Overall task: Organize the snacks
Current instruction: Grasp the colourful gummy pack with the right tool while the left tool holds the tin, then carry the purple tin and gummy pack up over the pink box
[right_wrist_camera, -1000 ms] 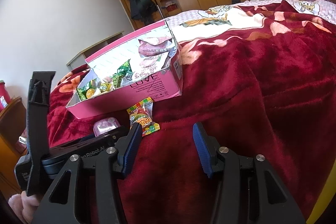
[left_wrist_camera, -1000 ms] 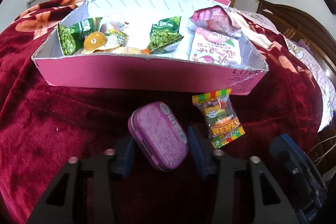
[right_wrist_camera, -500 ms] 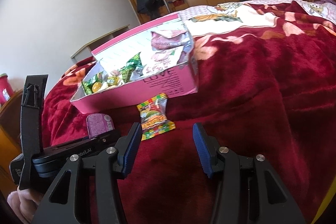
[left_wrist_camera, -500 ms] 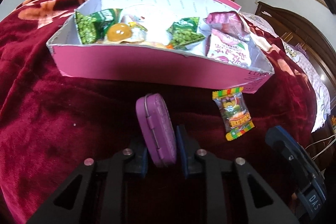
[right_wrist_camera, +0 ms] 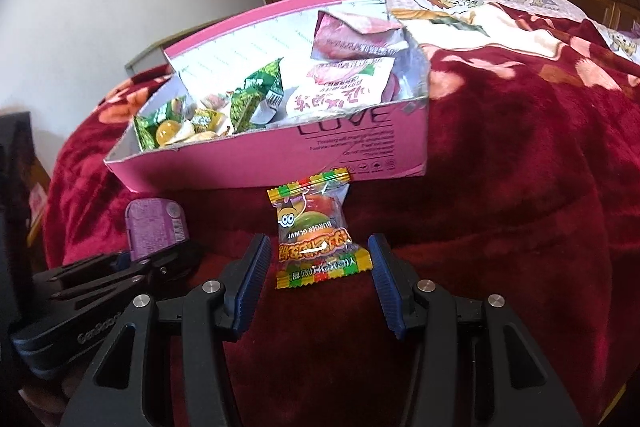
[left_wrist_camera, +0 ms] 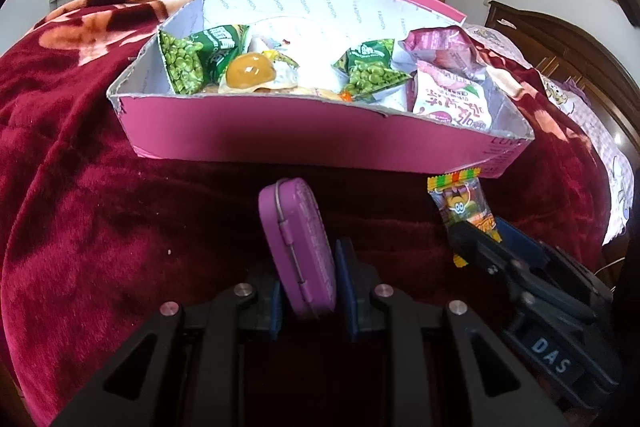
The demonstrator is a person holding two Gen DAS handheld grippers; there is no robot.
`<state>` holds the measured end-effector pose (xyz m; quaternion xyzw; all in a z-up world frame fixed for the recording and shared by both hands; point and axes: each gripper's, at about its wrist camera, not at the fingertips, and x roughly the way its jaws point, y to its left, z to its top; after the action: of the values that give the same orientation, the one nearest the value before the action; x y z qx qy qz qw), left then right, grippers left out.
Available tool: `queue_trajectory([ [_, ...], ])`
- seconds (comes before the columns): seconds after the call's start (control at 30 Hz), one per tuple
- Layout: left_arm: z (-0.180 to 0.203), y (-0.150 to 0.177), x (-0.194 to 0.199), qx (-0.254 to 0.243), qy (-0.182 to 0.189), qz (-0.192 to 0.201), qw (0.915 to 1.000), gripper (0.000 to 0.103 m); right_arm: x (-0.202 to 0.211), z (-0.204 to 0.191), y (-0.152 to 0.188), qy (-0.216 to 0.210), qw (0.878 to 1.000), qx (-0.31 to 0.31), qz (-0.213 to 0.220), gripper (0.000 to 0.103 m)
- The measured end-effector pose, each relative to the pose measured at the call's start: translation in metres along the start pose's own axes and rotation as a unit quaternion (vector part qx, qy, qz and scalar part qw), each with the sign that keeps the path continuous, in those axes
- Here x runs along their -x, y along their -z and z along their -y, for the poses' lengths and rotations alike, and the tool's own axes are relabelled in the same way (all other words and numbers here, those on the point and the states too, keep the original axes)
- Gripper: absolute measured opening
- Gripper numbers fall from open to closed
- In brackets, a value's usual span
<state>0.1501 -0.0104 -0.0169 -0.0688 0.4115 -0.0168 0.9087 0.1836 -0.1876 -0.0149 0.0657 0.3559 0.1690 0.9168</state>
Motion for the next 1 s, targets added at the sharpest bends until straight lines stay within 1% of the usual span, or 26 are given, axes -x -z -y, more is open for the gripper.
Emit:
queue_trajectory([
  [0.1, 0.003, 0.001, 0.000, -0.007, -0.002, 0.002, 1.0000, 0.024, -0.008, 0.003, 0.002, 0.006, 1.000, -0.012, -0.004, 0.052],
  [0.23, 0.004, 0.002, -0.001, -0.008, 0.001, 0.004, 1.0000, 0.024, -0.007, 0.001, 0.008, 0.018, 1.000, -0.006, 0.009, 0.050],
  [0.33, 0.005, 0.003, 0.003, -0.011, 0.007, 0.007, 0.9999, 0.024, -0.004, 0.001, 0.009, 0.018, 1.000, -0.008, 0.017, 0.048],
  [0.43, 0.005, 0.003, 0.011, -0.010, 0.020, 0.014, 0.9997, 0.024, -0.001, 0.002, 0.013, 0.009, 1.000, -0.011, 0.027, 0.046],
  [0.53, 0.005, 0.002, 0.018, -0.013, 0.022, 0.020, 0.9995, 0.024, 0.004, 0.002, 0.015, 0.001, 0.999, -0.014, 0.031, 0.046],
  [0.67, 0.002, 0.000, 0.027, -0.010, 0.038, 0.024, 0.9989, 0.023, 0.015, 0.000, 0.025, -0.030, 0.999, -0.028, 0.032, 0.046],
  [1.0, -0.008, -0.003, 0.050, 0.001, 0.054, 0.046, 0.9975, 0.023, 0.034, -0.022, 0.038, -0.058, 0.998, -0.015, 0.035, 0.046],
])
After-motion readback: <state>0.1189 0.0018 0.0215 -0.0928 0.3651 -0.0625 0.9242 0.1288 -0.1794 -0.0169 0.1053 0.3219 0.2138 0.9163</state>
